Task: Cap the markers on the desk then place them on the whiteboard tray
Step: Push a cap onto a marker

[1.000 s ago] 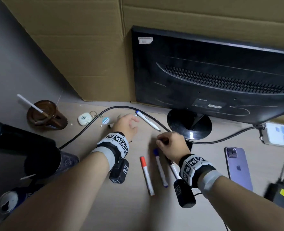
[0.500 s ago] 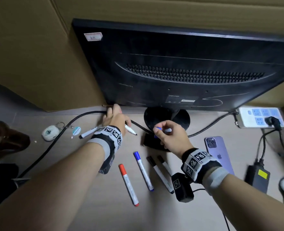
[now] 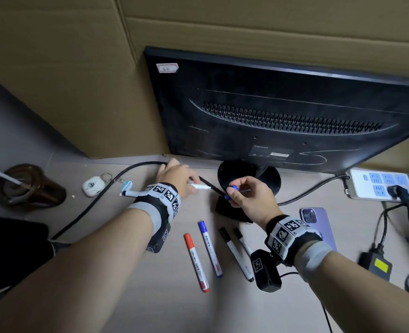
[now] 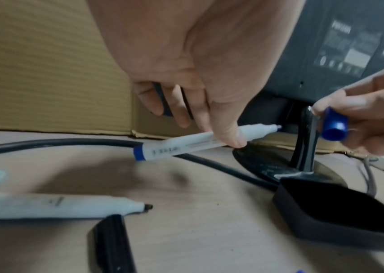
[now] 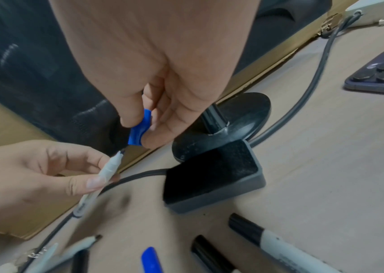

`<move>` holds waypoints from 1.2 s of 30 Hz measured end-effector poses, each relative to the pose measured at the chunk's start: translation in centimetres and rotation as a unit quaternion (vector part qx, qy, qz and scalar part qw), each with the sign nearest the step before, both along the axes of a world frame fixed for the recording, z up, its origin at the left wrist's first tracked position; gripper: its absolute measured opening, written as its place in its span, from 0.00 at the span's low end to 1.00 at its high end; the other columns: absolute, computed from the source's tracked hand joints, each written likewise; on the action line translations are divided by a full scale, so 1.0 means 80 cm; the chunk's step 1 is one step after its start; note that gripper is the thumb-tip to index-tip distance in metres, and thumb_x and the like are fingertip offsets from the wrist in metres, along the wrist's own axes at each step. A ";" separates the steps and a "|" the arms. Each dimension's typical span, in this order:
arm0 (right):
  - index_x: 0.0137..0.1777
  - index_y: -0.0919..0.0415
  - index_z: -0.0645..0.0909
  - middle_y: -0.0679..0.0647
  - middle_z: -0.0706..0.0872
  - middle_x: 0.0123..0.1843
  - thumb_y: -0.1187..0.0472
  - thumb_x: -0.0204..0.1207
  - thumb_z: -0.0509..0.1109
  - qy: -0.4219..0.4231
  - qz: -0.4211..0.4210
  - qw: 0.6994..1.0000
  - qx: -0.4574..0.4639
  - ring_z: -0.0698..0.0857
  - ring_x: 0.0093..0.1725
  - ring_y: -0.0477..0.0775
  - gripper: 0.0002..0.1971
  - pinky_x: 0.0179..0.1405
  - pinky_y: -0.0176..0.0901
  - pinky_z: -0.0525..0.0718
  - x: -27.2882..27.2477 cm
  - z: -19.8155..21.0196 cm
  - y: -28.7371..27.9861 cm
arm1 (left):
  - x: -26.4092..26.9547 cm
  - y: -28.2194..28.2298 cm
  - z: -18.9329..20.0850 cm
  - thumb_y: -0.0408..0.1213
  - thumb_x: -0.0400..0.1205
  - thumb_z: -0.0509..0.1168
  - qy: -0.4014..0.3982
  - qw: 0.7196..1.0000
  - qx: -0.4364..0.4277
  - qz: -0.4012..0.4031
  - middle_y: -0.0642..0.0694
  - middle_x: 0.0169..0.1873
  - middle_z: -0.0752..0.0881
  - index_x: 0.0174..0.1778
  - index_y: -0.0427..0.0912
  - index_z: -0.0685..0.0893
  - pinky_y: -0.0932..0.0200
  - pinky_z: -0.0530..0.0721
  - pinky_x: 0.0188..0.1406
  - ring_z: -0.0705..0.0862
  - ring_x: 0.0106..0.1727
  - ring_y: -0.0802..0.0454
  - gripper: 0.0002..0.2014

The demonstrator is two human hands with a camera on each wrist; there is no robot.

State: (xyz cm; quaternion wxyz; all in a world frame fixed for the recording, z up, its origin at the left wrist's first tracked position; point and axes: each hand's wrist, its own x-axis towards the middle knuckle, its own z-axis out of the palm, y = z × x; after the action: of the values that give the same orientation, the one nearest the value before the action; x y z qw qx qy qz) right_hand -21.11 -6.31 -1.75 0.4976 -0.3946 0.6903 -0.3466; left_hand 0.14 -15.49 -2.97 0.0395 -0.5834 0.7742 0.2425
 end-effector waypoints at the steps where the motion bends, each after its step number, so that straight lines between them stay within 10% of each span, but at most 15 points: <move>1: 0.53 0.64 0.86 0.61 0.92 0.43 0.66 0.82 0.77 -0.005 0.000 1.000 -0.006 0.93 0.43 0.57 0.04 0.51 0.51 0.95 0.001 0.002 -0.001 | 0.003 0.004 0.006 0.47 0.78 0.74 0.015 1.000 0.006 0.010 0.59 0.50 0.85 0.49 0.60 0.89 0.54 0.67 0.70 0.72 0.60 0.56 0.06; 4: 0.52 0.61 0.87 0.59 0.92 0.45 0.70 0.81 0.76 -0.025 0.005 1.000 -0.018 0.94 0.46 0.58 0.05 0.60 0.59 0.93 0.002 0.015 -0.002 | 0.013 0.021 0.027 0.46 0.78 0.72 0.079 0.994 0.061 0.042 0.61 0.44 0.88 0.50 0.59 0.86 0.52 0.77 0.68 0.81 0.54 0.57 0.06; 13: 0.62 0.77 0.84 0.65 0.92 0.49 0.74 0.85 0.70 -0.117 0.026 0.992 -0.051 0.95 0.40 0.45 0.08 0.49 0.36 0.94 0.008 0.056 0.020 | 0.040 0.082 0.075 0.56 0.80 0.61 0.129 0.987 0.074 0.061 0.60 0.39 0.89 0.49 0.66 0.81 0.54 0.84 0.41 0.86 0.40 0.50 0.05; 24: 0.60 0.76 0.86 0.71 0.91 0.49 0.73 0.84 0.72 -0.145 0.095 0.983 -0.057 0.96 0.43 0.51 0.08 0.50 0.42 0.95 0.011 0.077 0.054 | 0.027 0.127 0.096 0.65 0.76 0.59 0.204 0.976 0.045 0.062 0.62 0.36 0.90 0.50 0.71 0.84 0.51 0.85 0.45 0.86 0.41 0.56 0.12; 29: 0.60 0.78 0.86 0.83 0.89 0.52 0.72 0.83 0.73 -0.154 0.124 0.980 -0.026 0.96 0.40 0.52 0.10 0.43 0.38 0.95 0.009 0.088 0.061 | 0.026 0.133 0.109 0.48 0.86 0.66 0.204 0.976 0.060 0.048 0.59 0.30 0.87 0.40 0.54 0.90 0.59 0.74 0.36 0.79 0.32 0.61 0.12; 36: 0.57 0.81 0.87 0.79 0.91 0.46 0.72 0.81 0.75 -0.127 0.125 0.984 -0.017 0.94 0.34 0.51 0.10 0.38 0.35 0.93 0.022 0.099 0.063 | 0.032 0.147 0.102 0.40 0.87 0.67 0.259 0.962 0.053 0.071 0.63 0.23 0.84 0.36 0.60 0.89 0.61 0.73 0.36 0.76 0.29 0.63 0.15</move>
State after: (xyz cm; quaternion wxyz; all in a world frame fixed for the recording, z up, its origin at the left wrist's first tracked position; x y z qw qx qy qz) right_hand -19.39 -1.31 6.13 0.6139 -0.4394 0.5606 -0.3405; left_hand 2.72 -3.74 5.22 -0.1490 -0.5507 0.7008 0.4282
